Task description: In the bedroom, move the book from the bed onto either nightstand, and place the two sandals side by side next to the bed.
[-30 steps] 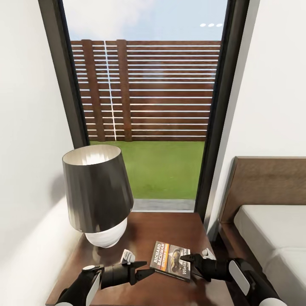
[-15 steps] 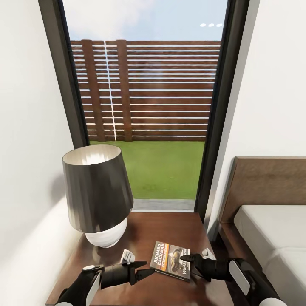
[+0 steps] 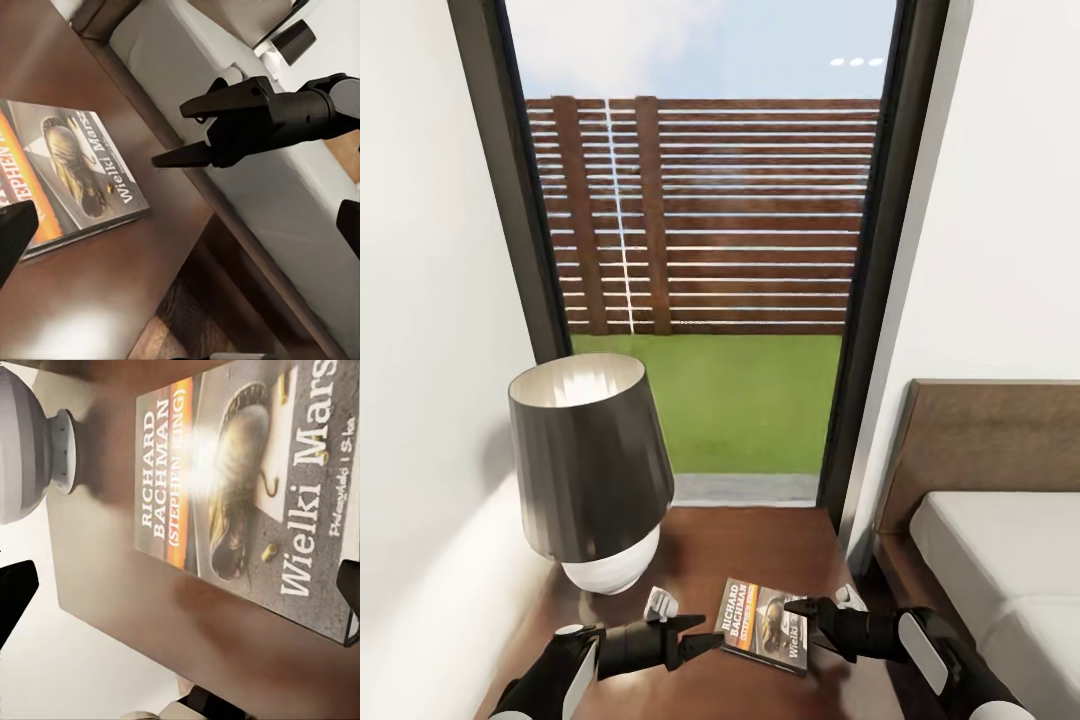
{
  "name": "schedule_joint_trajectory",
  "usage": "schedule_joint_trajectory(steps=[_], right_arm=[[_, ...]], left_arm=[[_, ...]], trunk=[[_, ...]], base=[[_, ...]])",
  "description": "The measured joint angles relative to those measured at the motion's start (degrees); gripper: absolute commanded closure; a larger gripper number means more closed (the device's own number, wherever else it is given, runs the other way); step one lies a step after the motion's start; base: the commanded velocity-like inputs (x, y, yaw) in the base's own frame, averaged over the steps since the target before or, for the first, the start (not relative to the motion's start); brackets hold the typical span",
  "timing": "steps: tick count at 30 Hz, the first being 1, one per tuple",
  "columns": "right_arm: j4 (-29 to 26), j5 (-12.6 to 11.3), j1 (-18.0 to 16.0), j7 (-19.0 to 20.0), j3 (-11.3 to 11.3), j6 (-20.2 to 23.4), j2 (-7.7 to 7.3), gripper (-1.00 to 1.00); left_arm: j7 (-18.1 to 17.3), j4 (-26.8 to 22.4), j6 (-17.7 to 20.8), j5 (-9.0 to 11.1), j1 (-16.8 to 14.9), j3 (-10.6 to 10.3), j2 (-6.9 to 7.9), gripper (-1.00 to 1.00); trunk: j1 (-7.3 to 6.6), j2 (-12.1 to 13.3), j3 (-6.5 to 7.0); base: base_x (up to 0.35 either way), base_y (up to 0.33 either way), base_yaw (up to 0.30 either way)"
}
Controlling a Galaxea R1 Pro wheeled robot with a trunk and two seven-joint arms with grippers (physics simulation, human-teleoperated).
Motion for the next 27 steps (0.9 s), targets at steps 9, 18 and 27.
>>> schedule_joint_trajectory(steps=[9,18,27], right_arm=[[0.0,0.01,0.0,0.0,0.0,0.0,0.0,-1.0],[-0.38,0.02,0.0,0.27,0.09,-0.17,-0.23,-1.0],[-7.86,0.34,0.46,7.09,0.01,-0.28,-11.98,-1.0]], left_arm=[[0.0,0.0,0.0,0.0,0.0,0.0,-0.01,-1.0],[0.06,0.07,-0.07,-0.11,0.22,0.09,1.93,-1.0],[0.37,0.05,-0.41,-0.35,0.5,0.11,4.29,-1.0]], trunk=[[-1.98,3.61,1.62],[-3.95,7.22,3.23],[-5.93,10.83,4.85]], base=[[0.0,0.0,0.0],[0.0,0.0,0.0],[0.0,0.0,0.0]])
